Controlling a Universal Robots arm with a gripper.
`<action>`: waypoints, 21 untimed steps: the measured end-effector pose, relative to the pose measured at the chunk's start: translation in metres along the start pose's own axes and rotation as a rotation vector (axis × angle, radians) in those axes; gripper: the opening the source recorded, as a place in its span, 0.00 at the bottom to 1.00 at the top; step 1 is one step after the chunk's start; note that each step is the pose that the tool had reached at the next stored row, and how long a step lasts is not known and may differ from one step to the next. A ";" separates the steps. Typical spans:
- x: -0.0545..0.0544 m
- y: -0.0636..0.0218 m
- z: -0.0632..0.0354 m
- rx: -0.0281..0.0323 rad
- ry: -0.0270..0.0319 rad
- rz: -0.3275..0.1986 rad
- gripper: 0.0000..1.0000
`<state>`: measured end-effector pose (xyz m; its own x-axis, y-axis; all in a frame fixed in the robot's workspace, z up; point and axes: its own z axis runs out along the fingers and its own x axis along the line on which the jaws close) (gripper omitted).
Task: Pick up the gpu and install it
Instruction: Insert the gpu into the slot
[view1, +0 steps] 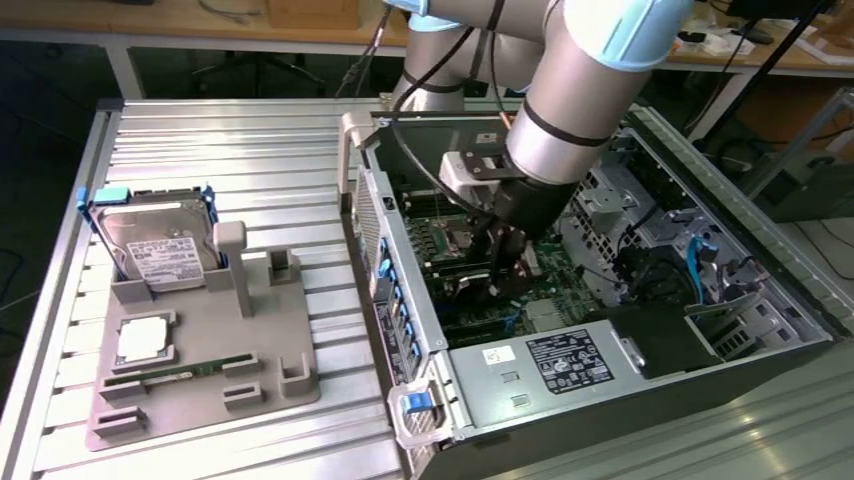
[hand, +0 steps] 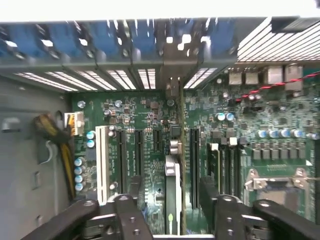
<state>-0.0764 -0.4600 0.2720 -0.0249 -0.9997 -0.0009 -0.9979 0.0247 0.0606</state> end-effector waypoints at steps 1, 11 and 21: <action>0.000 0.0003 -0.0053 -0.0002 0.0003 0.000 0.58; 0.000 0.0017 -0.0231 -0.0001 0.0004 0.000 0.26; 0.000 0.0017 -0.0231 -0.0001 0.0004 0.000 0.11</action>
<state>-0.0768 -0.4598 0.2951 -0.0248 -0.9997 -0.0005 -0.9979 0.0247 0.0607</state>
